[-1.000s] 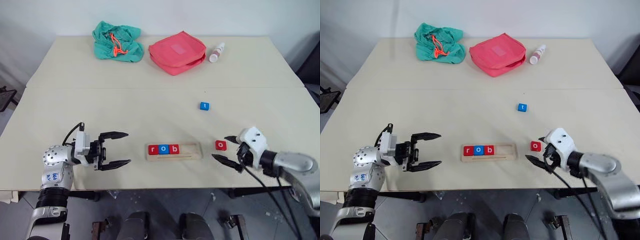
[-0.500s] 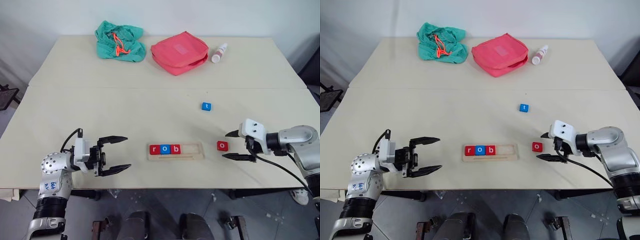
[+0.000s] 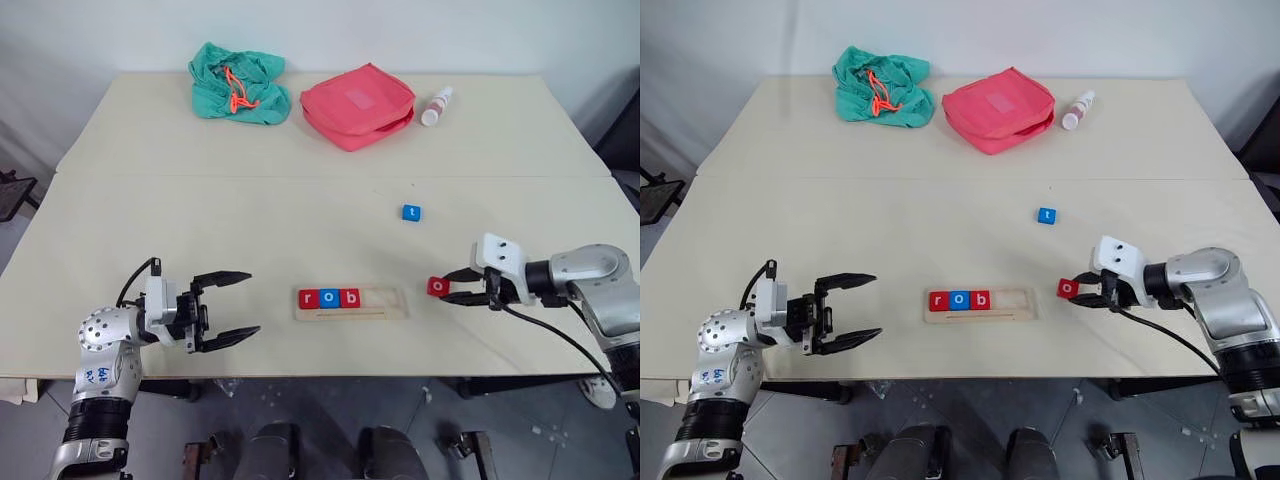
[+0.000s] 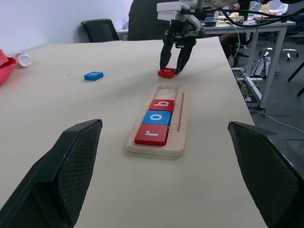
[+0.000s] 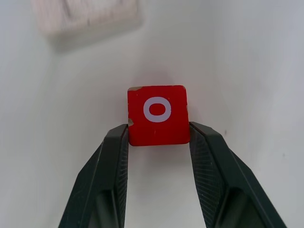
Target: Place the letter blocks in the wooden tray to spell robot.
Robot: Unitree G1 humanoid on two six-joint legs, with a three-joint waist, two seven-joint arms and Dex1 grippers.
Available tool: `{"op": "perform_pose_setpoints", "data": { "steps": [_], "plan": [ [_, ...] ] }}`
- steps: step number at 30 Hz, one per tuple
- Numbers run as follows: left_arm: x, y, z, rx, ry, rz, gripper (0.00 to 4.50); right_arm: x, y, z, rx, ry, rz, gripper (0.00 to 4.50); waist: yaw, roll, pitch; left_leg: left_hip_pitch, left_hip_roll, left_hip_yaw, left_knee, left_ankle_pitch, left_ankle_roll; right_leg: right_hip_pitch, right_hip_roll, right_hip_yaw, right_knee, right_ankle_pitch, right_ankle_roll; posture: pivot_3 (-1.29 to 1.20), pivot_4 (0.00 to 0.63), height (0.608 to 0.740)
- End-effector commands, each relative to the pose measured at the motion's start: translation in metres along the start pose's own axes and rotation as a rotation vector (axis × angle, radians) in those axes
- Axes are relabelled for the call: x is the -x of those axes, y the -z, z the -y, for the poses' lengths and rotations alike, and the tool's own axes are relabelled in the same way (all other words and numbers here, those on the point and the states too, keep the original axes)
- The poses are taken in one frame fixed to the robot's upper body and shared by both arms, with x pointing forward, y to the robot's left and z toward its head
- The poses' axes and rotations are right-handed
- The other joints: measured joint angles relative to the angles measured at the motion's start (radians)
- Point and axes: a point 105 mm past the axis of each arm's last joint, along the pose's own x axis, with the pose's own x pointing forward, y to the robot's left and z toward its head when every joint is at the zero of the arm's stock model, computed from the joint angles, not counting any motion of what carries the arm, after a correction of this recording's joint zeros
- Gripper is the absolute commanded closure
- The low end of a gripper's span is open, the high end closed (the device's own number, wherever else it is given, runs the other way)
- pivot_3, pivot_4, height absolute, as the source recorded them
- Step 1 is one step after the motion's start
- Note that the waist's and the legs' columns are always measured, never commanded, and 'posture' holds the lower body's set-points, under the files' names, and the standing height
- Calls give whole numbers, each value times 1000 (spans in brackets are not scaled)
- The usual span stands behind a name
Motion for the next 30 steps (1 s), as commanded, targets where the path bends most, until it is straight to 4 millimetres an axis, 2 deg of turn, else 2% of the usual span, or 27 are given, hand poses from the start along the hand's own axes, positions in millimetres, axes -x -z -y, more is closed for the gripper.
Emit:
{"op": "perform_pose_setpoints", "data": {
  "steps": [1,4,8,14,30],
  "plan": [
    [-3,-6,-5,-37,18,17,0,4,-55,-9,47,-38,116,3052,0,0,0,0,0,0,0,0,0,0,0,0,0,0,0,0,150,740],
    [-5,-5,-7,-38,30,20,0,-11,-74,-25,100,-119,130,3052,0,0,0,0,0,-1,0,0,0,0,0,0,0,0,0,0,150,740],
    [-7,-5,-8,-41,38,21,0,-27,-84,-34,126,-162,148,3052,1,0,0,0,0,-3,-1,0,0,0,0,-1,0,0,0,0,150,740],
    [-4,-6,-8,-49,37,19,0,-52,-73,-48,193,-262,90,3052,-1,0,0,-1,-1,-3,0,0,0,0,0,-2,0,0,0,0,150,740],
    [-2,-7,-1,-50,9,16,0,-64,-61,-38,231,-256,45,3052,-1,0,0,-1,-1,-3,0,0,0,-1,0,-2,1,0,0,0,150,740]
  ]
}}
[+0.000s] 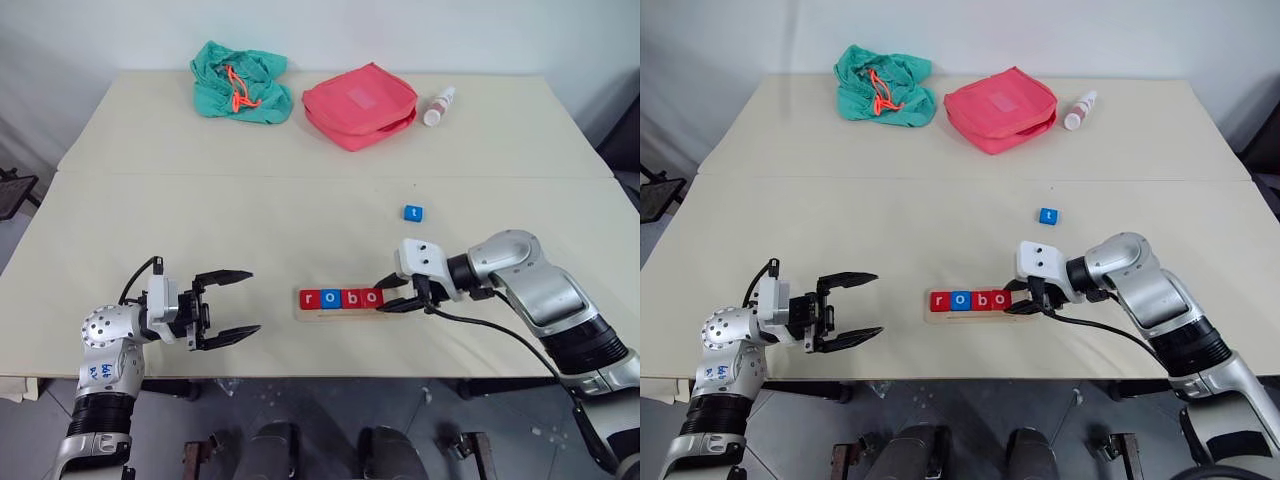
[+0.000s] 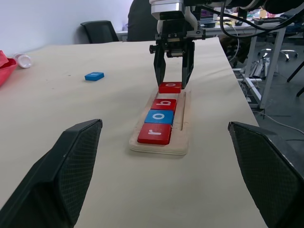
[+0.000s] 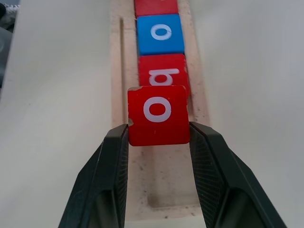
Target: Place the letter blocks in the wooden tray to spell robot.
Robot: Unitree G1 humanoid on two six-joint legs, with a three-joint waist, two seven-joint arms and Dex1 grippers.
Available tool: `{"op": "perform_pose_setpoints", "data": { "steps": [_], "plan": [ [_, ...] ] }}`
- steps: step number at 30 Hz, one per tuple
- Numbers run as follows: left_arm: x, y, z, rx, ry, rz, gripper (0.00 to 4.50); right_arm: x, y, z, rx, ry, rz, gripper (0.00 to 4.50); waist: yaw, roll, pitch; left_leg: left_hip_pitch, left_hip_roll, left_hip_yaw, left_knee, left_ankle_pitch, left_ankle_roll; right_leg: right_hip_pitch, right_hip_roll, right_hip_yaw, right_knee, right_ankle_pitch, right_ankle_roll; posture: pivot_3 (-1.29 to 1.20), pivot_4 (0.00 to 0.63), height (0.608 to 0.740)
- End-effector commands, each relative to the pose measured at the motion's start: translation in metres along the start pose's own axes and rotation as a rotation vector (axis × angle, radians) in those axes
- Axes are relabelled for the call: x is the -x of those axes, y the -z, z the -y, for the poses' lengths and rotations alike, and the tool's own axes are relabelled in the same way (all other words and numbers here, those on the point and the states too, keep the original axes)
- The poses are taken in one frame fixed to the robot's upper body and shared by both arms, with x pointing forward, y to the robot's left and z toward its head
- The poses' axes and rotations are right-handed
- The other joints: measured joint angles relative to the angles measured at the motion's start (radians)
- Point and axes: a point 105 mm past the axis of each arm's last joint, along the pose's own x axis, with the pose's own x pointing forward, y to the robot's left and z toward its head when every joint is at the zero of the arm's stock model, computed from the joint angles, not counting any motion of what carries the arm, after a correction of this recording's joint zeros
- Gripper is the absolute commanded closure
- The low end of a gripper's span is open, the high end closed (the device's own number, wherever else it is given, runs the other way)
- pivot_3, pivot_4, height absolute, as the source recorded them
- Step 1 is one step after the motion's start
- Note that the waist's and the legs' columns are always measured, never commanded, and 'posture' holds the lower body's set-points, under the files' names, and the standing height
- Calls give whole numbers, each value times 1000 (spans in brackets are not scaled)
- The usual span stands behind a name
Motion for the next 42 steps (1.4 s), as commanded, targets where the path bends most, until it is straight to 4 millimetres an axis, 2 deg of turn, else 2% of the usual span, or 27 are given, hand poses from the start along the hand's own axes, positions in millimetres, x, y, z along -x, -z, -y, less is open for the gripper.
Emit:
{"op": "perform_pose_setpoints", "data": {
  "steps": [1,10,14,19,23,25,31,35,38,42],
  "plan": [
    [0,-8,0,-43,-1,11,0,1,-6,3,50,-1,-4,3052,0,0,0,0,0,0,0,0,0,0,0,0,0,0,0,0,150,740],
    [-2,-7,-2,-43,-5,15,0,9,-13,4,75,23,-3,14,-1,0,0,0,0,0,0,0,0,0,0,0,0,0,0,0,150,740],
    [-3,-7,-3,-42,-6,16,0,13,-17,3,71,54,10,14,0,0,0,0,0,0,0,0,0,0,0,0,0,0,0,0,150,740],
    [-7,-5,-5,-40,0,23,0,21,-18,-7,-2,94,65,14,3,0,0,0,0,-1,0,0,0,0,0,0,0,0,0,0,150,740],
    [-8,-5,-6,-40,5,28,0,37,-13,-8,-97,185,152,14,4,0,0,0,0,-1,0,0,0,0,0,-1,0,0,0,0,150,740],
    [-8,-5,-7,-39,7,28,0,48,-7,-7,-137,242,192,14,3,0,0,0,0,0,0,0,0,0,0,0,0,0,0,0,150,740],
    [-8,-4,-8,-35,11,28,0,82,28,-5,-242,451,218,14,6,0,0,0,0,0,-1,0,0,0,0,0,0,0,0,0,150,740],
    [-7,-4,-10,-35,11,28,0,96,43,-10,-311,552,245,14,5,0,0,0,0,1,0,0,0,0,0,0,0,0,0,0,150,740],
    [-7,-4,-13,-34,13,26,0,109,62,-12,-407,707,267,14,10,0,0,0,0,0,0,0,0,1,0,-1,1,0,0,0,150,740],
    [-8,-4,-17,-35,16,26,0,111,66,-4,-447,814,306,14,7,0,0,1,0,1,0,0,0,1,0,0,0,0,0,0,150,740]
  ]
}}
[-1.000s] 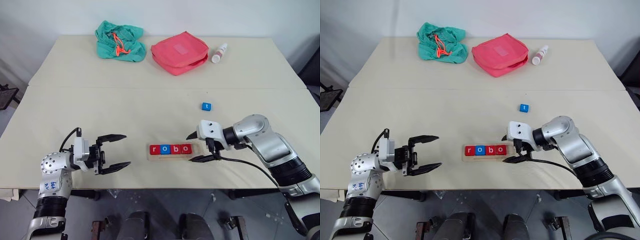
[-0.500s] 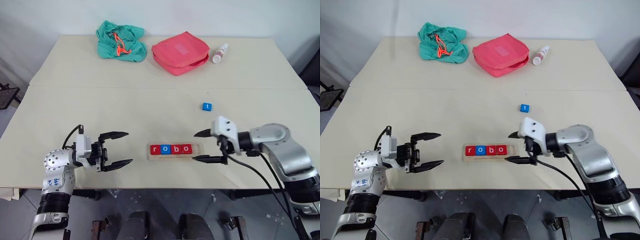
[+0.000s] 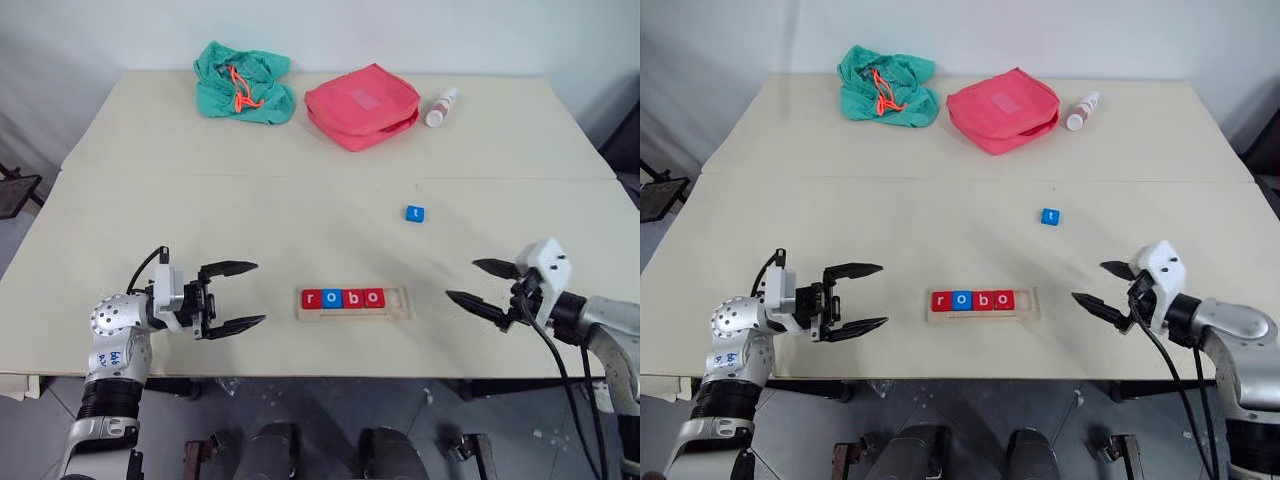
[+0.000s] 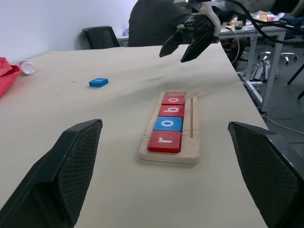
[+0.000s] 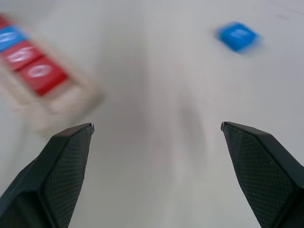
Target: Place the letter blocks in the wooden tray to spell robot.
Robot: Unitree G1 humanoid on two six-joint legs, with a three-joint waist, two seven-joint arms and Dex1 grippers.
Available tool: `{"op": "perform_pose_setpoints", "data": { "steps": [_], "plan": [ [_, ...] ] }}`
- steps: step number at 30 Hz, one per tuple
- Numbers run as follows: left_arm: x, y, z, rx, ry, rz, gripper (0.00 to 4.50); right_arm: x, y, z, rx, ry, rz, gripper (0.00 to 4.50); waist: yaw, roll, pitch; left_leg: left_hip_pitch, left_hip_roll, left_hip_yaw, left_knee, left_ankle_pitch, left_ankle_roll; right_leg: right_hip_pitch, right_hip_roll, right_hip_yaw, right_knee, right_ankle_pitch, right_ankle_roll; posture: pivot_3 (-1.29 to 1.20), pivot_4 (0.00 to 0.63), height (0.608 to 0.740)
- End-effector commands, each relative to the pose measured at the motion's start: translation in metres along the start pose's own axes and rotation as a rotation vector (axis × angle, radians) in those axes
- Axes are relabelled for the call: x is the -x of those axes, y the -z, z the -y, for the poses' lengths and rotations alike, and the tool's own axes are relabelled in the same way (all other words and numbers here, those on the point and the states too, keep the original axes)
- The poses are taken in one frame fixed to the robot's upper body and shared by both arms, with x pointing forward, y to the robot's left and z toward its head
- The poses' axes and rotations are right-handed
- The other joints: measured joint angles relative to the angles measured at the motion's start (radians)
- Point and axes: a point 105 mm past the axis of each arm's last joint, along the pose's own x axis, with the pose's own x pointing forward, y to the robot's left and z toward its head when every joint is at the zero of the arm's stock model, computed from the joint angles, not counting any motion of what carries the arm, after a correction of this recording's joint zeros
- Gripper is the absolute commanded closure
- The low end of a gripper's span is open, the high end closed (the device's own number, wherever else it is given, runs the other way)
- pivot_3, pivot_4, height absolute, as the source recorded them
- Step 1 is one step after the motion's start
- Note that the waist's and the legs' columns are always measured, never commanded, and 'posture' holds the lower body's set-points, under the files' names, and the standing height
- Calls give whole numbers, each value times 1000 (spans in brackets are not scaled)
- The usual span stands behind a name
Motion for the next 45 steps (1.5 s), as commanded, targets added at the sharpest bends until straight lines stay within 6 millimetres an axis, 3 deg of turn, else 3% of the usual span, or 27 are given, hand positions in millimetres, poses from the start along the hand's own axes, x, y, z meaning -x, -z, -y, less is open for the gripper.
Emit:
{"op": "perform_pose_setpoints", "data": {
  "steps": [1,13,16,22,28,36,43,45],
  "plan": [
    [0,-5,-5,-34,6,2,0,-2,-16,10,6,95,88,14,-6,0,0,0,0,0,0,0,0,0,0,0,0,0,0,0,150,740],
    [-5,-8,-6,-46,22,10,0,-80,-48,26,-88,192,194,14,-8,0,0,0,0,-1,-1,0,0,-1,0,0,1,0,0,0,150,740],
    [-2,-9,-4,-51,15,4,0,-108,-51,39,-85,290,186,14,-15,0,0,0,0,0,-1,0,0,-2,0,0,2,0,0,0,150,740],
    [2,-10,-1,-55,0,-3,0,-137,-58,47,-122,410,227,14,-31,0,0,-1,0,-1,-3,0,0,-7,0,0,4,0,0,0,150,740],
    [3,-10,2,-54,-12,-7,0,-157,-54,35,-168,406,221,14,-43,0,0,-2,0,-1,-5,0,-1,-9,0,0,7,0,0,0,150,740],
    [2,-9,3,-53,-19,-4,0,-166,-45,20,-175,392,204,14,-44,0,0,-1,0,-1,-4,0,-1,-10,0,2,11,0,0,0,150,740],
    [1,-9,2,-55,-18,-1,0,-173,-35,19,-175,453,158,14,-44,0,0,-1,0,-1,-4,0,-1,-10,0,3,12,0,0,0,150,740],
    [1,-9,2,-56,-18,-1,0,-173,-30,18,-171,469,133,620,-44,0,0,-1,0,-1,-4,0,-1,-10,0,3,12,0,0,0,150,740]
  ]
}}
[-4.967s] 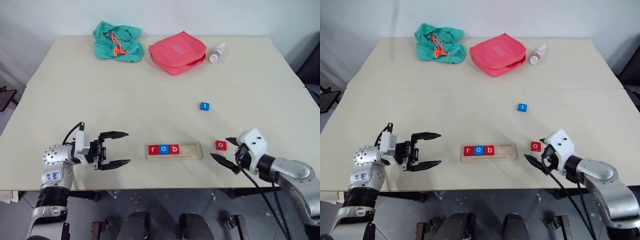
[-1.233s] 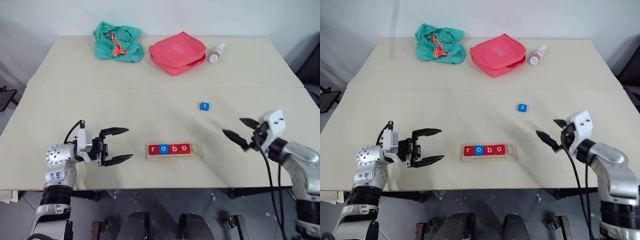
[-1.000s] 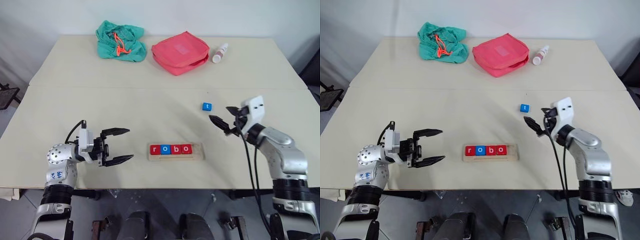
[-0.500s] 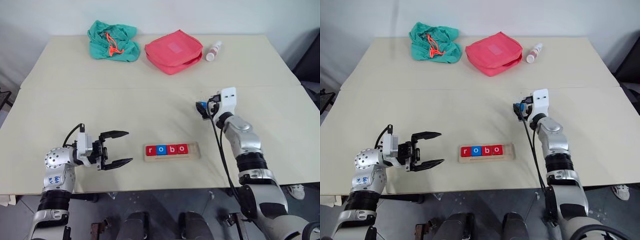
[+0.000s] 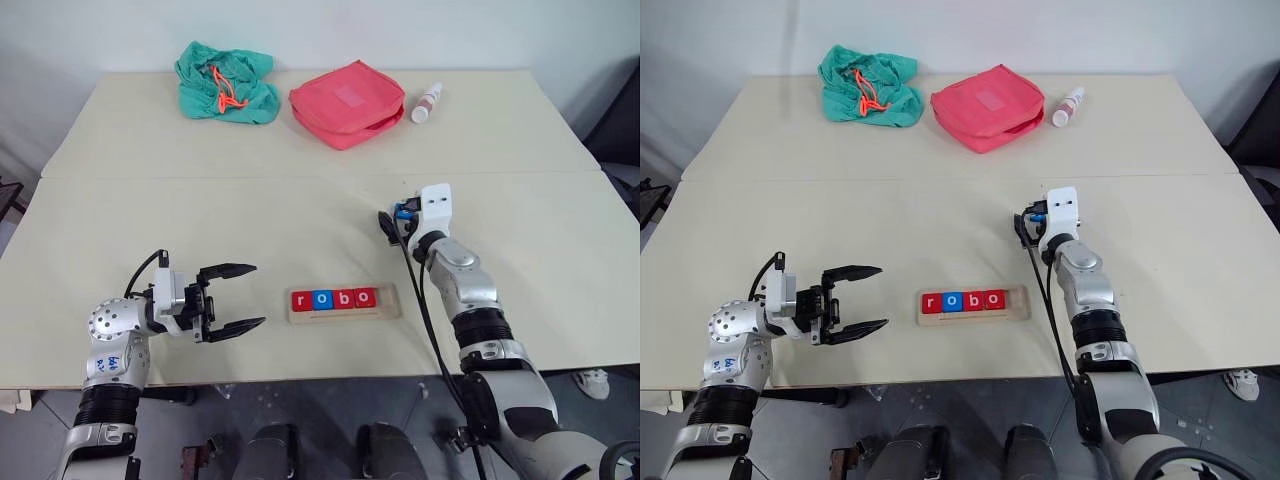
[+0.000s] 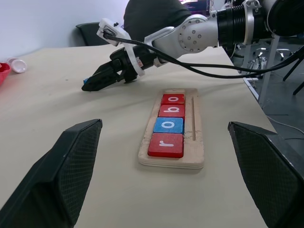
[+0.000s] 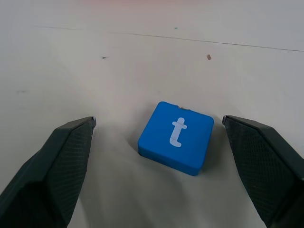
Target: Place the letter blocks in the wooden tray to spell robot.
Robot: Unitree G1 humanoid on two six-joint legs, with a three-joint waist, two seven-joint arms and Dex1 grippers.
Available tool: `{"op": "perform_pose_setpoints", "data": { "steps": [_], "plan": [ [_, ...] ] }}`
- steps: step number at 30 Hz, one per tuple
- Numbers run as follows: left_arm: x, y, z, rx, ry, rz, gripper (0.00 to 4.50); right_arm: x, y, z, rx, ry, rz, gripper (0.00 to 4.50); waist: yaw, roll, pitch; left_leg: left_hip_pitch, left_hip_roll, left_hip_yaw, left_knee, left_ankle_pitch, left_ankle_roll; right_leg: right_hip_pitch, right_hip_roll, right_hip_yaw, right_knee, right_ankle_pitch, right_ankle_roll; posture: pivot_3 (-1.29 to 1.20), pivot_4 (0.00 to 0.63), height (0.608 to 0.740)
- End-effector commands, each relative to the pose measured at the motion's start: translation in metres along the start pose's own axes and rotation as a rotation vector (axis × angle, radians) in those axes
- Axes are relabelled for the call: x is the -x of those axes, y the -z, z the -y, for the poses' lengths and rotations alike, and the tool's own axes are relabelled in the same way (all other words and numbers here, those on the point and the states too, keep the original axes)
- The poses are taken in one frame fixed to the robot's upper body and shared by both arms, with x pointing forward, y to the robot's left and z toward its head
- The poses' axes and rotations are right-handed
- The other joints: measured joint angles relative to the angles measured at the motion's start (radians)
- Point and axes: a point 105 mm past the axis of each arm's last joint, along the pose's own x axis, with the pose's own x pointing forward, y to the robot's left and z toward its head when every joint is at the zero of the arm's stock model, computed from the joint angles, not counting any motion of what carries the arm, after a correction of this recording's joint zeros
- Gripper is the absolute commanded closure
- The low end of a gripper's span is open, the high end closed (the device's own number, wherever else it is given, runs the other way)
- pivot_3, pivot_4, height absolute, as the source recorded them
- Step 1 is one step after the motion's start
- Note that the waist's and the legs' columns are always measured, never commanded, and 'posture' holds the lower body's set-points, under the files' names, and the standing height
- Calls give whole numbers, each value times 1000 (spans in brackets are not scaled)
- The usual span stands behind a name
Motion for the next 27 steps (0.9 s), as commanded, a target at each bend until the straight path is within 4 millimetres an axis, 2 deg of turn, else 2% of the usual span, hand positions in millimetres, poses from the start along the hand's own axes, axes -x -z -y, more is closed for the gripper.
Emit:
{"op": "perform_pose_setpoints", "data": {
  "steps": [1,4,7,11,16,22,27],
  "plan": [
    [0,-9,-2,-43,-2,18,0,0,4,0,23,24,-12,937,0,0,0,0,0,0,0,0,0,0,0,0,0,0,0,0,150,740],
    [1,-8,-2,-44,-5,17,0,3,6,-1,19,22,-14,1968,1,0,0,0,0,0,0,0,0,0,0,0,0,0,0,0,150,740],
    [2,-8,-2,-42,-6,15,0,7,-2,-1,37,13,27,2997,5,0,0,0,0,-1,1,0,0,0,0,1,1,0,0,0,150,740],
    [2,-7,-3,-39,-3,15,0,22,-18,1,39,-22,79,2997,6,0,0,0,-1,-1,0,0,0,0,0,1,1,0,0,0,150,740],
    [1,-7,-3,-32,10,16,0,59,-27,7,73,-53,74,2997,8,0,0,0,-1,-1,0,0,0,0,0,2,1,0,0,0,150,740],
    [1,-6,-2,-15,42,18,0,126,-10,15,57,-6,-59,2997,18,0,0,-1,-1,-1,0,0,0,0,0,2,0,0,0,0,150,740],
    [2,-6,-5,-13,56,14,0,148,2,9,25,23,-128,2997,19,0,0,0,0,4,0,0,0,0,0,3,-2,0,0,0,150,740]
  ]
}}
